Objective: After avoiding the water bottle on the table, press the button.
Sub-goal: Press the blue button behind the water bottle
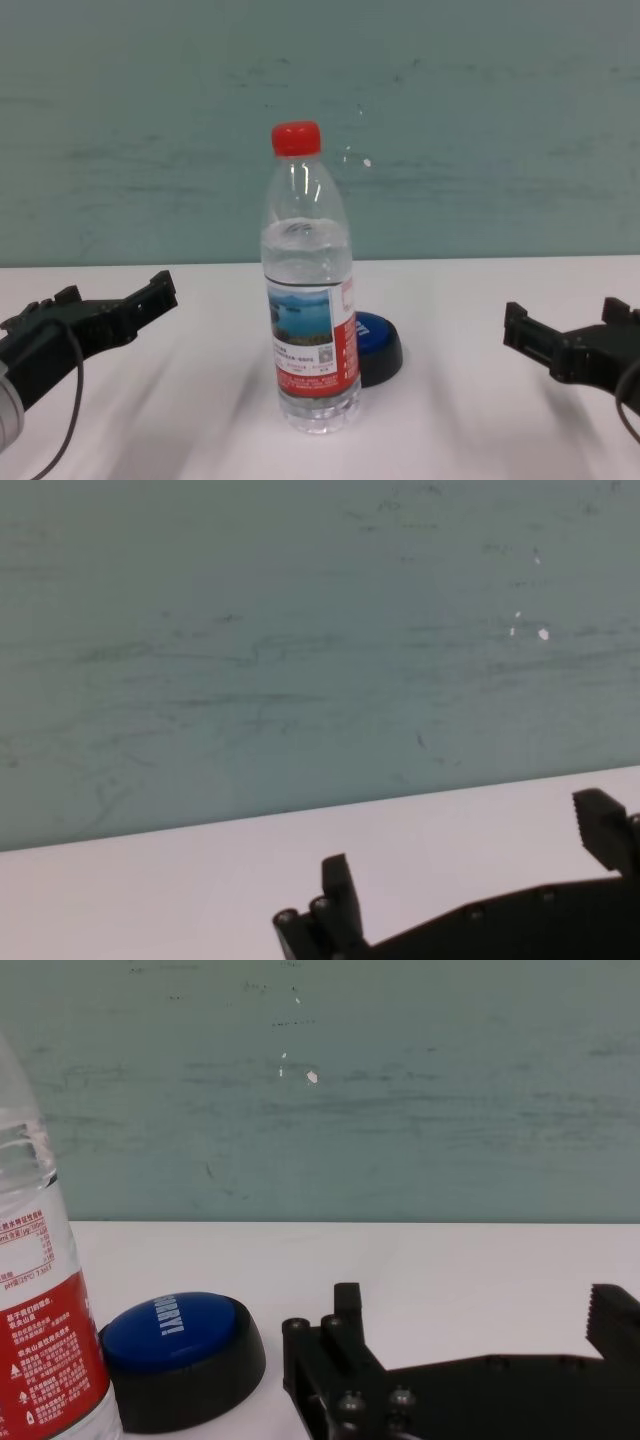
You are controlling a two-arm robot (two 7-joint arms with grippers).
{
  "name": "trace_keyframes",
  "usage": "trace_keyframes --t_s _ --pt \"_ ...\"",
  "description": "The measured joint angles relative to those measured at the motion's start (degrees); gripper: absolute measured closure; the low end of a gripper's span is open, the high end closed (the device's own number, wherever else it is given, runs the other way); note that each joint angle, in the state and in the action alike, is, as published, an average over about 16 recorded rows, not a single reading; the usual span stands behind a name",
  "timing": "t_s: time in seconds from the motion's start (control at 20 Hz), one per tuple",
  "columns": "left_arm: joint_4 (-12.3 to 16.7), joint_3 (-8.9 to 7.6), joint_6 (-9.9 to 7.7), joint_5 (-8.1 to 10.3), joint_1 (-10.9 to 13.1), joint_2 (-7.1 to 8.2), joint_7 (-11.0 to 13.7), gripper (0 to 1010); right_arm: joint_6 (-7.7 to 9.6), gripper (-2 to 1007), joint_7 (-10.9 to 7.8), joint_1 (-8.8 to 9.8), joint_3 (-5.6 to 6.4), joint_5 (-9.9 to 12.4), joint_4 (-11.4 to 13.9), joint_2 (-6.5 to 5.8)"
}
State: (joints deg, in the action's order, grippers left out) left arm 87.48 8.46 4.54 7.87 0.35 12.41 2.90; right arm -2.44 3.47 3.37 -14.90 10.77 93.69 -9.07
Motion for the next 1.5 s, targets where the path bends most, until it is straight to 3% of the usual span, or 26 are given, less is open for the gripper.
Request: trace_keyframes --t_s 0.6,1.5 --pt "1.0 -0.64 -0.05 -0.14 0.94 -0.13 0.75 0 0.0 1 0.0 0.0 0.0 0.0 0.0 0.0" --pt "4.96 -3.99 0.65 -1.13 5.17 -0.6 4.75 0 0.0 1 0.0 0.0 0.0 0.0 0.0 0.0"
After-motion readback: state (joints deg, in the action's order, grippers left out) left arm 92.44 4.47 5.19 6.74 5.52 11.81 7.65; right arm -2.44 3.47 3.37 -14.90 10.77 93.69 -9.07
